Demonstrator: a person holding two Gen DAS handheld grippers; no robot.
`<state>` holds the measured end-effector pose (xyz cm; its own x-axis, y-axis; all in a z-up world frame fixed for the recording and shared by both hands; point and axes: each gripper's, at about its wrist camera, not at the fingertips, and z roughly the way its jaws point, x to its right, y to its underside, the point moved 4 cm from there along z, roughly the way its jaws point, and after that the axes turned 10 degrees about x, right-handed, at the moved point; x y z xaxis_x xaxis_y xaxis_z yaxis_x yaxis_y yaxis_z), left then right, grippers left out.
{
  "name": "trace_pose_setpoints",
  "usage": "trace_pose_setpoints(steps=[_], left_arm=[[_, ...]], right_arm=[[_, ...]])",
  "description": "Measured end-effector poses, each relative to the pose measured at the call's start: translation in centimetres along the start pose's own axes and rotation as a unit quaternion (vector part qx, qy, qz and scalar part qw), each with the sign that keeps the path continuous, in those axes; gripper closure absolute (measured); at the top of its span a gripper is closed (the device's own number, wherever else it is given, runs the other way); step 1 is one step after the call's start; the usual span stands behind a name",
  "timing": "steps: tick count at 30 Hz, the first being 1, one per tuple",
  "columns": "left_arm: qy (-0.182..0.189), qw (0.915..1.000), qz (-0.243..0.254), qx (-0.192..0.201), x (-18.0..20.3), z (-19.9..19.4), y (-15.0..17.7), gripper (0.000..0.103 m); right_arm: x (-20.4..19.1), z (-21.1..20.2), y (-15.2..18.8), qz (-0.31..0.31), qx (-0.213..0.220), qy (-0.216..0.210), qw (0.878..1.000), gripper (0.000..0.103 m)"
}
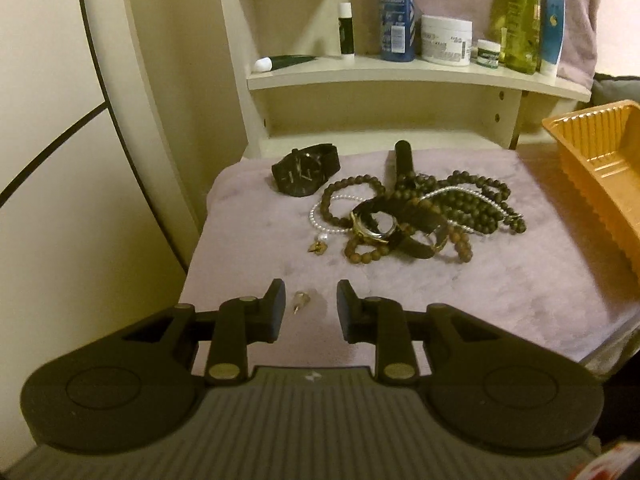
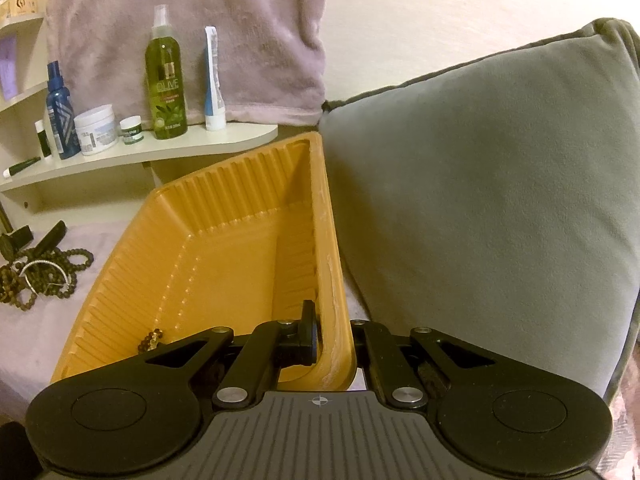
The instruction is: Organize jewelry
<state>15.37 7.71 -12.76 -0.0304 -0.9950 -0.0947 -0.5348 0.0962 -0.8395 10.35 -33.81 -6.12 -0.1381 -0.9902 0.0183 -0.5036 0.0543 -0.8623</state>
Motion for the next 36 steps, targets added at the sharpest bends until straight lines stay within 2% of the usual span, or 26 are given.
trace_pose_setpoints(steps=[8, 16, 18, 27, 32, 36], left_arm=[[0.008, 1.0, -0.005, 0.001, -0.6, 1.5, 0.7, 0.079], [0.01, 0.9999, -0.005, -0.004, -0.9, 2.2, 1.1, 0.089], [0.011, 0.9999, -0.004, -0.005, -0.8, 2.2, 1.0, 0.095], [0.011, 0.9999, -0.001, 0.009, -0.5, 1.2, -0.3, 0.095], [0.034, 0.9988, 0.006, 0.034, 1.2, -0.6, -2.7, 0.095], [0.075, 0.9958, 0.015, 0.05, 4.1, -2.2, -4.8, 0.095]], right_arm=[[-0.1, 0.0, 0.1, -0.002, 0.0, 0.002, 1.0, 0.099], [0.1, 0.2, 0.1, -0.004, -0.001, 0.003, 1.0, 0.099], [0.1, 0.2, 0.1, -0.004, -0.001, 0.003, 1.0, 0.099], [0.1, 0.1, 0.1, -0.003, 0.001, 0.002, 1.0, 0.099], [0.1, -0.1, 0.3, 0.001, 0.002, 0.003, 1.0, 0.099], [0.1, -0.1, 0.3, 0.003, 0.002, 0.004, 1.0, 0.099]])
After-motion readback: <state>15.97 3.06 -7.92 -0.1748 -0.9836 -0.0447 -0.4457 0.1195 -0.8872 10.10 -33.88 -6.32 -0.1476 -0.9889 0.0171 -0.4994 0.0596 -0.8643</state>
